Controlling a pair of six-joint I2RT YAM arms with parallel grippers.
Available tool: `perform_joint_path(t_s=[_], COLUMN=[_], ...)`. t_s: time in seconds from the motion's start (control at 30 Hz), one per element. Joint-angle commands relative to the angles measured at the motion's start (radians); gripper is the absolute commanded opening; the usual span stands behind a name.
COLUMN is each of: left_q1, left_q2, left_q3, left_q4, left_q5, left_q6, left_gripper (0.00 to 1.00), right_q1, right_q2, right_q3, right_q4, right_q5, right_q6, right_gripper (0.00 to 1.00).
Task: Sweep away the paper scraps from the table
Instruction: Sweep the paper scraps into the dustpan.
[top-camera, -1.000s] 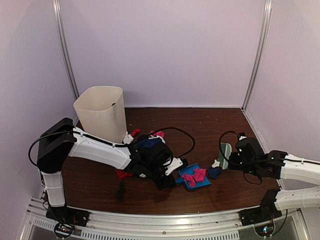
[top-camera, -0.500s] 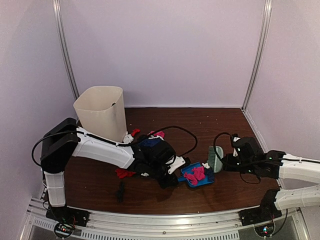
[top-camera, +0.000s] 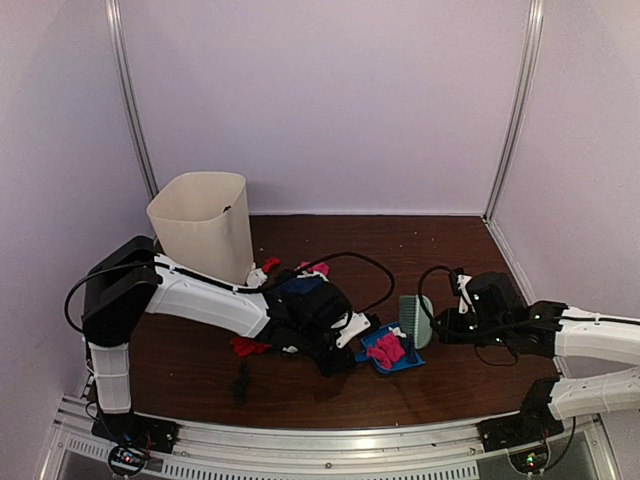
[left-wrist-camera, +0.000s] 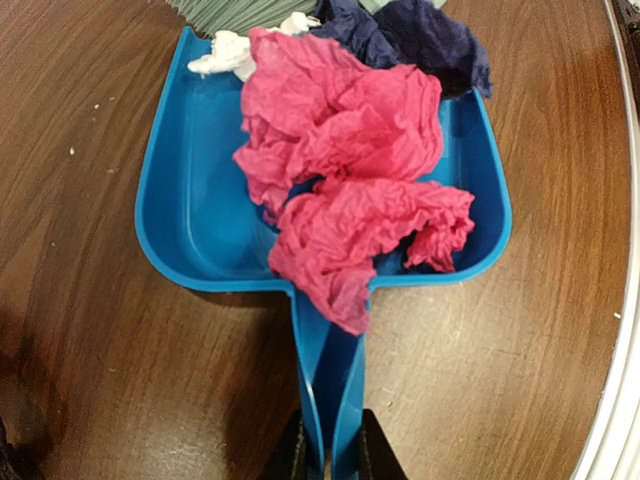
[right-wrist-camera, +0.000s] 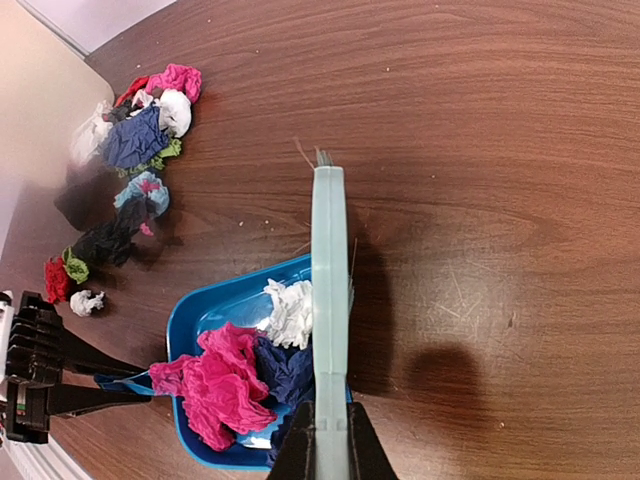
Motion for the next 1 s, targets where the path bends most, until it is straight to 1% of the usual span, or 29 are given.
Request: perform_joint_path(t_s=[0.0, 0.3, 0.5, 0.83, 0.87, 0.97], left_q1=[0.001, 0.008, 0.007, 0.008, 0.01, 0.01], left_q2=[-0.004, -0.07, -0.105, -0.169, -0.176, -0.199], left_q3=[-0.015, -0.08, -0.112, -0.151, -0.154, -0.163], left_q4=[0.068, 0.143, 0.173, 0.172, 0.197, 0.203], left_q5=[-0.021, -0.045, -0.069, -0.119, -0.122, -0.134], left_q6=[0.005, -0.001, 0.001, 0.001, 0.002, -0.002], left_gripper=[0.0, 0.0, 0.0, 0.0, 0.0, 0.0], right_q1=[0.01, 0.01, 0.01, 0.01, 0.011, 0.01], right_q2=[0.007, -0.013, 0.015, -0.003, -0.006, -0.013], right_q3=[-0.015, -0.025, -0.032, -0.016, -0.012, 0.009], right_q4=[0.016, 0.08, 0.137, 0.149, 0.147, 0.139], right_q5=[-0.049, -0.076, -0.116, -0.124, -0.125, -0.122], right_q6=[-0.016, -0.031, -0.057, -0.074, -0.077, -0.087], right_gripper=[0.0, 0.0, 0.0, 0.0, 0.0, 0.0])
